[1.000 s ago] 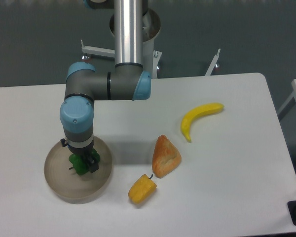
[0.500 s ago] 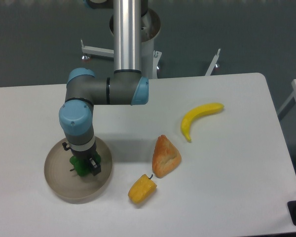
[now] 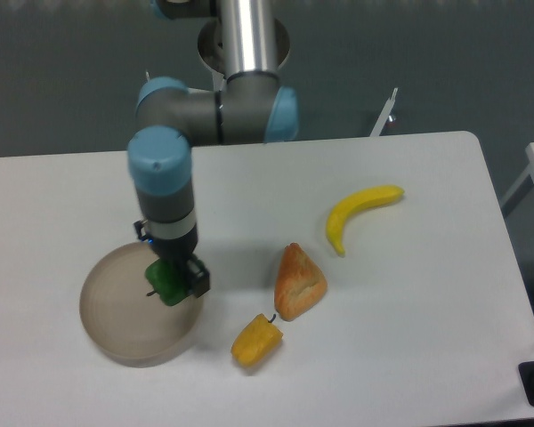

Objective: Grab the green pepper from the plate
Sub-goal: 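Lift the green pepper off the plate and carry it toward the banana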

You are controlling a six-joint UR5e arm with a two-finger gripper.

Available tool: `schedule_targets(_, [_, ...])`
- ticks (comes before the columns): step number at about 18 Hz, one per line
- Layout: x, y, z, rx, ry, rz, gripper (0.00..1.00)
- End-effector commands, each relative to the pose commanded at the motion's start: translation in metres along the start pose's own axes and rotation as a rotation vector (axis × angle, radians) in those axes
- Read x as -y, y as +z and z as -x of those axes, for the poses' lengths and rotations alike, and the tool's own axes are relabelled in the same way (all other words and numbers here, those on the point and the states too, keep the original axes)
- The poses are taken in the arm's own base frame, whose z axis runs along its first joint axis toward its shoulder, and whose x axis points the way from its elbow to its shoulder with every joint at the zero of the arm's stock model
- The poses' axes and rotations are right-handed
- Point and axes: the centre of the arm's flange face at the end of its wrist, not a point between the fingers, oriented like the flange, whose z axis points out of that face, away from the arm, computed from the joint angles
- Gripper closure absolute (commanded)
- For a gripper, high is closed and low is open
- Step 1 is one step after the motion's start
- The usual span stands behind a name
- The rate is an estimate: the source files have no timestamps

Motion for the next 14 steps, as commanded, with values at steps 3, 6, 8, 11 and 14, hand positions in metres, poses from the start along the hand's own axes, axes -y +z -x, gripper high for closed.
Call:
schedule_targets(3, [-0.032,-0.011,0.03,0.02,0.062,0.006,0.85])
schedule_targets(6, [-0.067,-0.017,0.055,0.01,0.073,0.023,0.84])
schedule_targets(8, [-0.098,-0.021,0.076,0.012,0.099,0.029,0.83])
schedule_targets(11, [-0.14,-0.02,0.099,-0.025,0.141,0.049,0.82])
schedule_targets(14, [-0.185,-0.02,0.121,-0.056,0.237,0.057,0.81])
